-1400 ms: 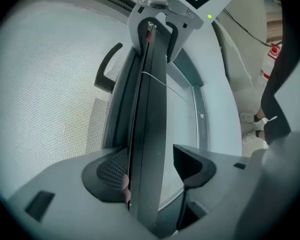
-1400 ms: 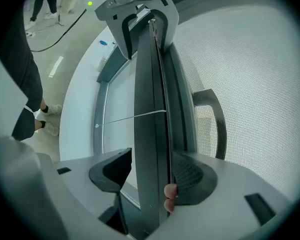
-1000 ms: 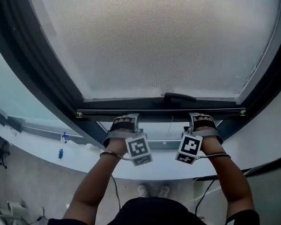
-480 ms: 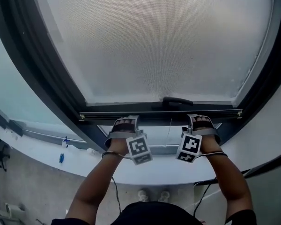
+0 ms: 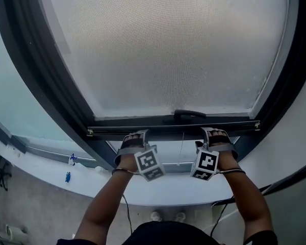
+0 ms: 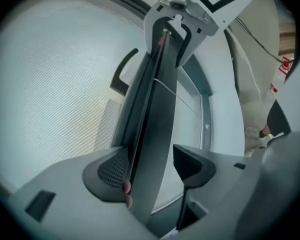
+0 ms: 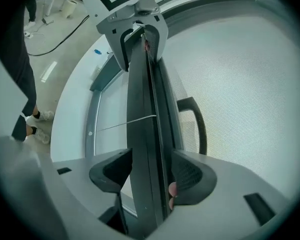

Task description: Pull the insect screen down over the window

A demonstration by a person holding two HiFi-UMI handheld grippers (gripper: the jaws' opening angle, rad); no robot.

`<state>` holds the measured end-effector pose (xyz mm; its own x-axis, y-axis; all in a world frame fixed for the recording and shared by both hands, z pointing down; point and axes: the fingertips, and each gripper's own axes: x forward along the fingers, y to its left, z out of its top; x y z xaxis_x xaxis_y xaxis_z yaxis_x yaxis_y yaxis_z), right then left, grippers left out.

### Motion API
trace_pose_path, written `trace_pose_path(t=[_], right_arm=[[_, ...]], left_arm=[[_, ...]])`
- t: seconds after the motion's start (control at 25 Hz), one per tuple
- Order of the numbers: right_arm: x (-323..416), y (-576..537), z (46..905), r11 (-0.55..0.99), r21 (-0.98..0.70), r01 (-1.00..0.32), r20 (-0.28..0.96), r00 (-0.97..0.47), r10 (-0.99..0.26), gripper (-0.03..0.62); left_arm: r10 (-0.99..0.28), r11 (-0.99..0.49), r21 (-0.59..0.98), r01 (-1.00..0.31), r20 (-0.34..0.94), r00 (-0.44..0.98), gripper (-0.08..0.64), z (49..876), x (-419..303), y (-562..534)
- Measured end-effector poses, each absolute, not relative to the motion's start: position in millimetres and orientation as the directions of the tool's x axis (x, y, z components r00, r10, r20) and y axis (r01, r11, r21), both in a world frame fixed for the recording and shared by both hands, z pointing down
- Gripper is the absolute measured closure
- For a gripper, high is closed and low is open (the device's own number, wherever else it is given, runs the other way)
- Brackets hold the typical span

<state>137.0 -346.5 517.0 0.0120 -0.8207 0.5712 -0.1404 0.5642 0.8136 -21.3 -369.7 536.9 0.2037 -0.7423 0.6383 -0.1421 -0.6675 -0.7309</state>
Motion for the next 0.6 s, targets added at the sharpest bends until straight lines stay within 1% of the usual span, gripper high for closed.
trace_pose_path(t=[0.08, 0.16, 0.32, 0.52, 0.56, 0.6], right_arm=[[139.4, -345.0, 509.1, 0.530, 0.833, -0.160, 0.538, 0.004, -0.843, 0.339], [139.9, -342.7, 498.4, 0.497, 0.845, -0.195, 0.505, -0.013, -0.863, 0.339], [138.7, -337.4, 477.6, 0.423, 0.857, -0.296, 0.429, -0.048, -0.902, 0.339], [133.0, -326.0, 461.6, 0.397, 0.787, -0.473, 0.383, -0.130, -0.915, 0.341], [132.0, -322.7, 458.5, 0.388, 0.766, -0.512, 0.365, -0.149, -0.919, 0.344], [131.8, -319.7, 455.2, 0.372, 0.748, -0.550, 0.339, -0.166, -0.926, 0.394]], left_arm=[[-0.760, -0.647, -0.734, -0.206, 0.599, 0.250, 0.276, 523.2, -14.0, -364.9], [-0.777, -0.627, -0.719, -0.299, 0.548, 0.311, 0.276, 511.3, -6.3, -361.4], [-0.753, -0.658, -0.579, -0.482, 0.504, 0.423, 0.276, 499.5, 6.7, -346.7], [-0.781, -0.620, -0.430, -0.656, 0.419, 0.464, 0.329, 483.0, 5.2, -336.9], [-0.790, -0.607, -0.411, -0.680, 0.405, 0.461, 0.345, 481.7, 3.1, -335.0], [-0.798, -0.596, -0.398, -0.698, 0.395, 0.456, 0.358, 481.3, 1.8, -332.0]])
